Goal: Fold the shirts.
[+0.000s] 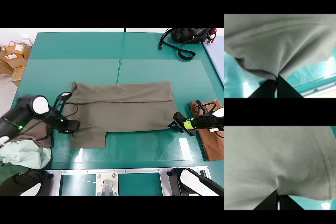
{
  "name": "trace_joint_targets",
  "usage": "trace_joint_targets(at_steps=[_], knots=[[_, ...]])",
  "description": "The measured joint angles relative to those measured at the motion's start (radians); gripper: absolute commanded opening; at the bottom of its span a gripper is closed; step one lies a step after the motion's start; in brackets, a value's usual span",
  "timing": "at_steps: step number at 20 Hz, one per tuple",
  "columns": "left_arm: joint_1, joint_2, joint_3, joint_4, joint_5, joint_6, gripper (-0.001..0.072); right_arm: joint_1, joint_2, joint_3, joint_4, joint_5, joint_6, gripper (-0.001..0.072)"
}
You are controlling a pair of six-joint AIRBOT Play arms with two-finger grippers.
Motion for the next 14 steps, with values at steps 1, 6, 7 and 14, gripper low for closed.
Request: trace_joint_targets(at_steps=[1, 6, 7, 14], knots=[[0.000, 0.003, 0.028, 0.014, -0.019, 0.002, 0.0018, 0.000, 0.016, 0.009, -0.014, 0.014, 0.008, 0.0016], [0.002, -0.014, 0.180, 0.114, 0.002, 0.007, 0.0018, 0.033, 0.034, 0.100, -0.018, 0.013, 0.031, 0.0016], [0.010, -0.031, 0.216, 0.130, 0.017, 0.008, 0.0018, 0.049, 0.021, 0.133, -0.005, -0.004, 0.032, 0.0016], [0.080, -0.256, 0.460, 0.122, 0.135, 0.088, 0.0018, 0.157, -0.212, 0.423, 0.070, -0.106, 0.034, 0.0016]])
